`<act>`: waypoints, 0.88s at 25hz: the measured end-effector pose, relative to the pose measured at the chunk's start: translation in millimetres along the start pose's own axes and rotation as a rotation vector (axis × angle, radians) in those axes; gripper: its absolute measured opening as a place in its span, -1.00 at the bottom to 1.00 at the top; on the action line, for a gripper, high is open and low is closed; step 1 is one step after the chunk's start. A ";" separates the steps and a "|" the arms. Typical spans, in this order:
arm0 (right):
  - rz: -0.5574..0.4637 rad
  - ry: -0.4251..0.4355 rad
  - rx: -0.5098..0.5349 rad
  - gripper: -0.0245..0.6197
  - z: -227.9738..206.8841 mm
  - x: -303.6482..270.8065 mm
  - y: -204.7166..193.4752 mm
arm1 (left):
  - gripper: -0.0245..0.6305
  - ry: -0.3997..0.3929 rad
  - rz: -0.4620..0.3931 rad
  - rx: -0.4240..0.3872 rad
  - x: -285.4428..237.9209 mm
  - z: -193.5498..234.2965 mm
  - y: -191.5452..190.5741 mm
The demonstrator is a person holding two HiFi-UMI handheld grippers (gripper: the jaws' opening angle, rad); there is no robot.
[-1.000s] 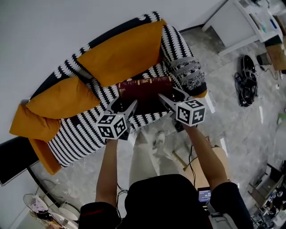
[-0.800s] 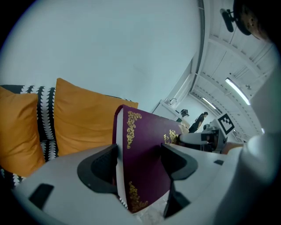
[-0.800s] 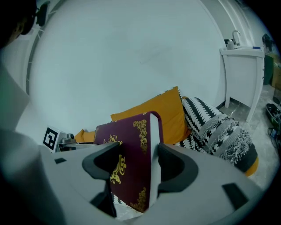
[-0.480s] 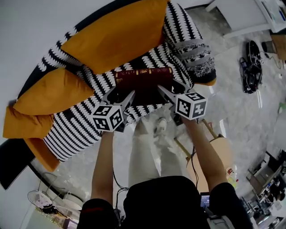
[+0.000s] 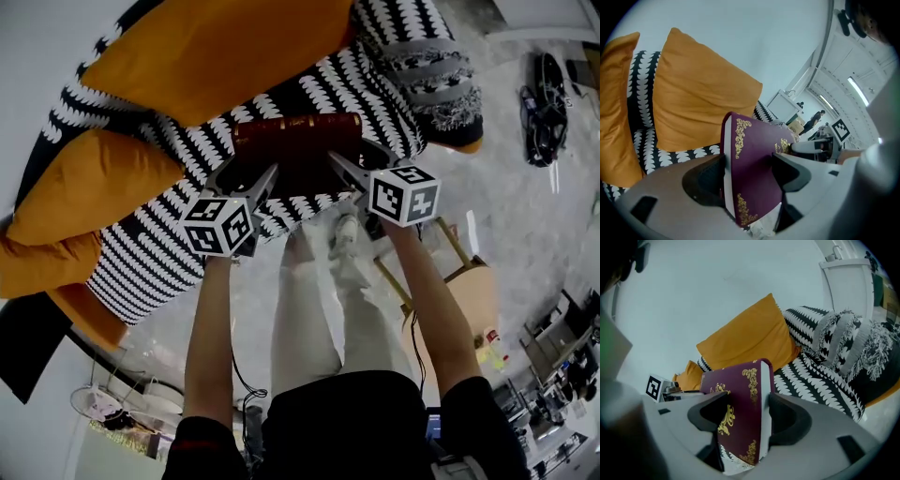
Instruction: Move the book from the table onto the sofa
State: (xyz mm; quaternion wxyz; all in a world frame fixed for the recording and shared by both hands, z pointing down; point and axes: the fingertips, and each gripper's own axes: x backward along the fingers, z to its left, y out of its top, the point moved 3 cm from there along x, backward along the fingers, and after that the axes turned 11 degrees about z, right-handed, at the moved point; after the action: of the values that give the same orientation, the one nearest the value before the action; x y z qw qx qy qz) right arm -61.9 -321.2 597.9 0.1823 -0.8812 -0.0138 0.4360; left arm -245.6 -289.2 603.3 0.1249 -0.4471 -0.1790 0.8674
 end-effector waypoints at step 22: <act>0.089 -0.024 -0.115 -0.02 -63.8 -98.6 -53.0 | 0.05 -0.023 0.162 0.044 -89.7 72.1 -55.8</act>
State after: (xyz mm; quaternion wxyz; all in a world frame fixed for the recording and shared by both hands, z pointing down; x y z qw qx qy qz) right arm -66.5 -309.6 726.1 0.1116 -0.8846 -0.0019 0.4528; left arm -250.5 -286.8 731.1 0.0617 -0.4473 -0.1246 0.8835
